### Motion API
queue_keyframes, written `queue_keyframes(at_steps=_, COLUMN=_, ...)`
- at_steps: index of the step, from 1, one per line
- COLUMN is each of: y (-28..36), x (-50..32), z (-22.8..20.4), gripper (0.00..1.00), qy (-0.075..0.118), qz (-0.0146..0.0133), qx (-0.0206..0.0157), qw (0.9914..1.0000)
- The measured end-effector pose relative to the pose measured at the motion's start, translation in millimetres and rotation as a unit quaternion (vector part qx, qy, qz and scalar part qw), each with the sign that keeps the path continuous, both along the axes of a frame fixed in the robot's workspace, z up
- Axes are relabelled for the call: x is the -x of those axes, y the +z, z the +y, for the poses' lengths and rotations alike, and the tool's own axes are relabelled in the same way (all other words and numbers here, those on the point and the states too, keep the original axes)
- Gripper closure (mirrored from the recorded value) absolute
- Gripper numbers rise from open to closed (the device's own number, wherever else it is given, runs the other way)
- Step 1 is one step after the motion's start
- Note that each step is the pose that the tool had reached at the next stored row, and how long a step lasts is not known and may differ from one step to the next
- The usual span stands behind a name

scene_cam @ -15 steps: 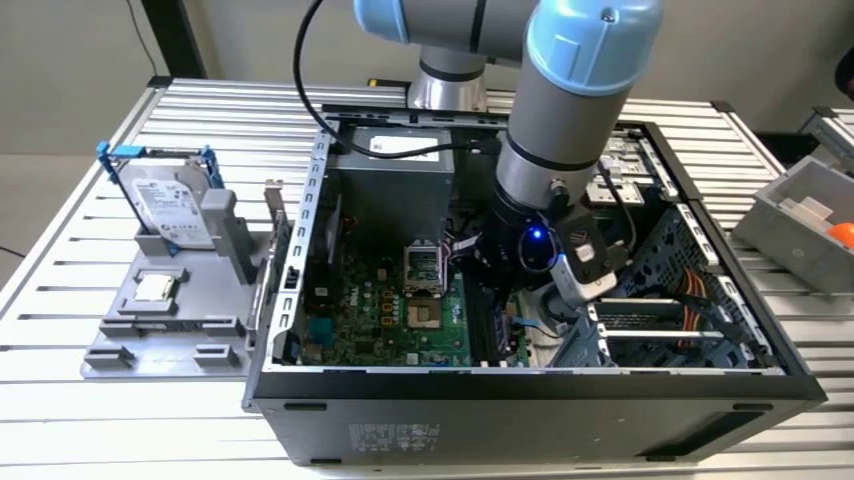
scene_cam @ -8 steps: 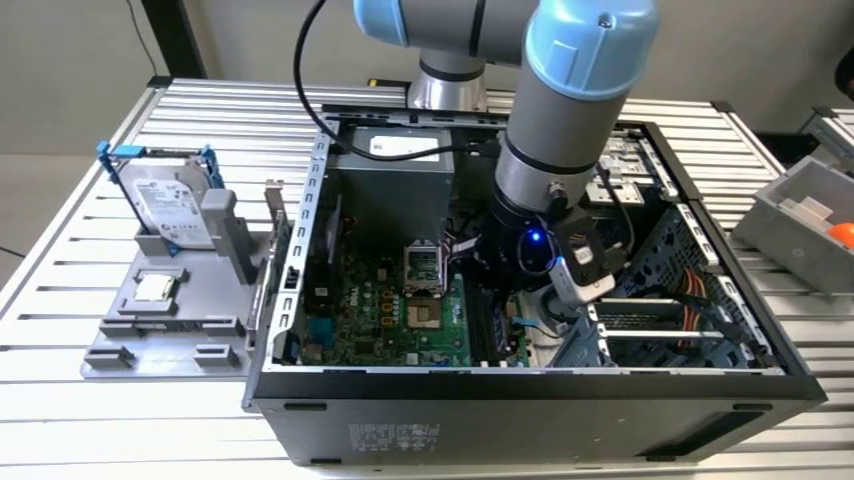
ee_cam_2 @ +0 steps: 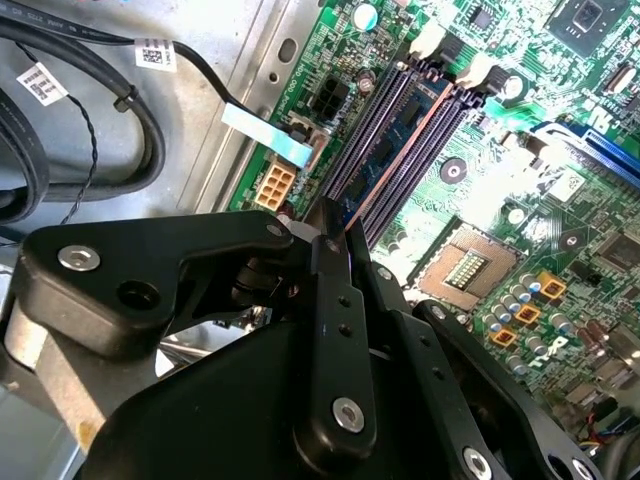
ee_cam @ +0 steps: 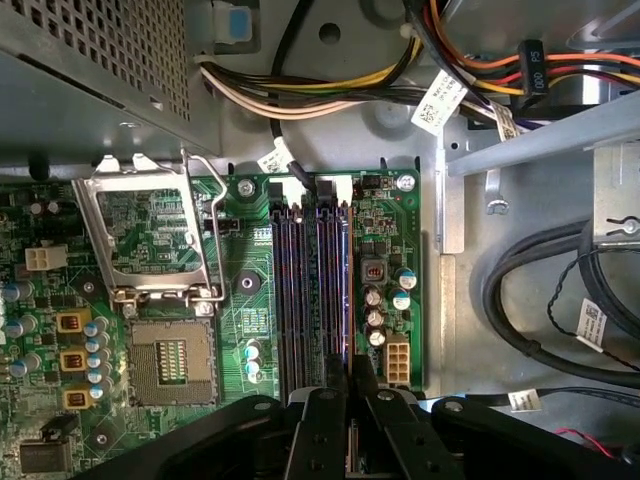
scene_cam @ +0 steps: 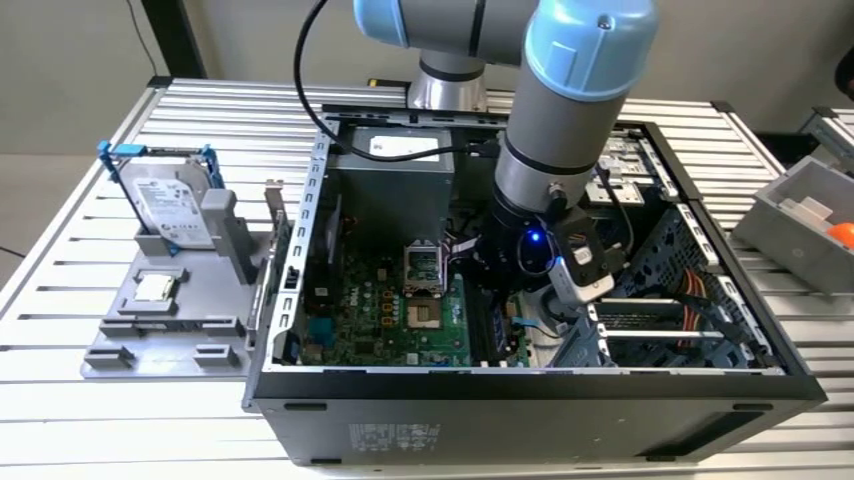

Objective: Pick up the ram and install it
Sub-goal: 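Insert the ram into the slot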

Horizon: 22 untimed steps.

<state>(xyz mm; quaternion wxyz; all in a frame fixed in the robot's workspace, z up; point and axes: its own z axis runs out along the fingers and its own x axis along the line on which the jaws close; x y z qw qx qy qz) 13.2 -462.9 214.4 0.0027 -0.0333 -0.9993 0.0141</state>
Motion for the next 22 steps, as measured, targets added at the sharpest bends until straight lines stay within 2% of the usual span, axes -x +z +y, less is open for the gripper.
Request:
queue_keyframes(at_steps=16, y=-0.1, x=0.0, z=0.0, gripper=1.0, qy=0.0, qz=0.0003, qx=-0.0001, qw=1.0)
queue_keyframes(at_steps=22, y=-0.1, x=-0.5, z=0.0, gripper=1.0, qy=0.009, qz=0.0003, qx=-0.0001, qw=0.99996)
